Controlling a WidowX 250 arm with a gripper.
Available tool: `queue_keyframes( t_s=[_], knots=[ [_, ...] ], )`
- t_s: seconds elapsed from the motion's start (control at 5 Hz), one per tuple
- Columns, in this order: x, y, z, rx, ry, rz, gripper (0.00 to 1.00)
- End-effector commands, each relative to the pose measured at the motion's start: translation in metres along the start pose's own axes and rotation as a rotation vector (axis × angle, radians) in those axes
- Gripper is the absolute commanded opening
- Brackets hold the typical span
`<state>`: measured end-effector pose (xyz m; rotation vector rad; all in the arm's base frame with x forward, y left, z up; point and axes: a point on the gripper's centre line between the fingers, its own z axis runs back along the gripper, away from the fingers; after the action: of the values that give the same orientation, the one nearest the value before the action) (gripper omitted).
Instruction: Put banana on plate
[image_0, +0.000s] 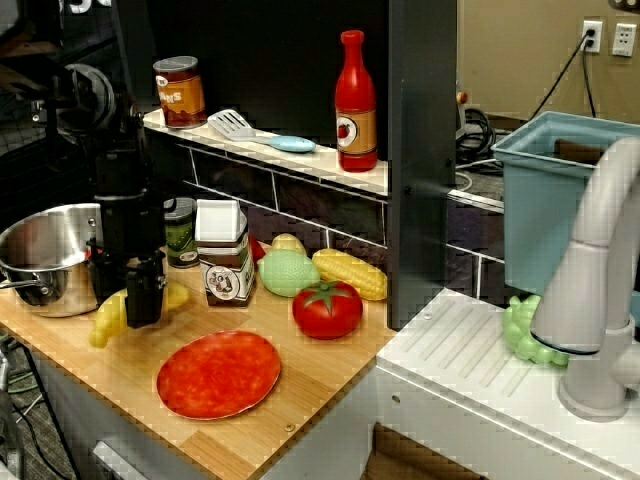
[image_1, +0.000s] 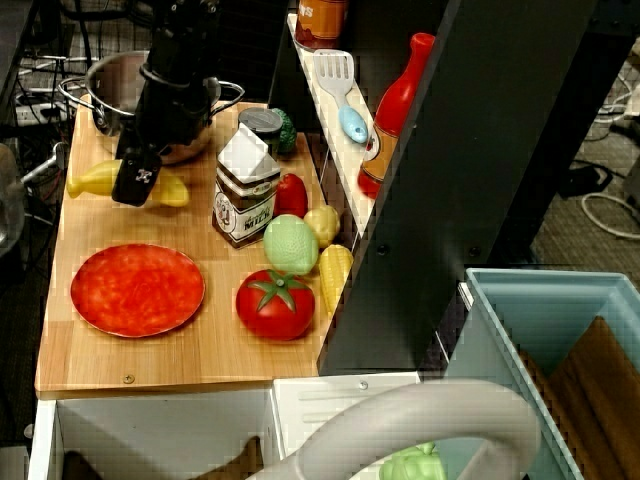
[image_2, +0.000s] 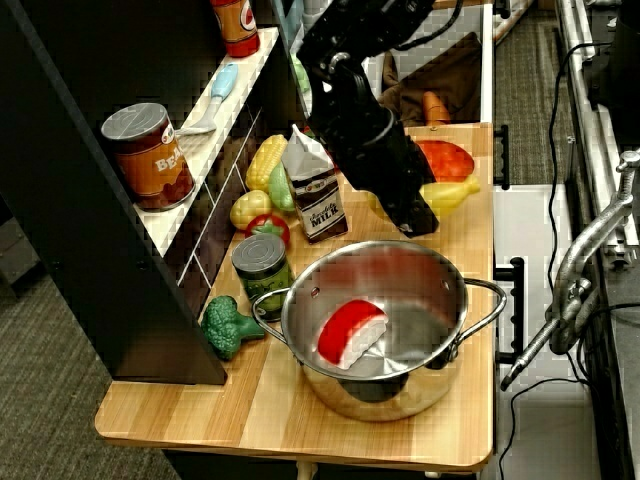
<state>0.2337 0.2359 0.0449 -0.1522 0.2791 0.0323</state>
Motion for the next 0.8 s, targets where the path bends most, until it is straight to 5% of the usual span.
queue_keyframes(
  t_s=[0.0, 0.6],
  knots=[
    [-0.007, -0.020, 0.019, 0.069, -0.066, -0.042, 0.00],
    [-0.024, -0.048, 0.004, 0.096, -0.058, -0.096, 0.00]
  ],
)
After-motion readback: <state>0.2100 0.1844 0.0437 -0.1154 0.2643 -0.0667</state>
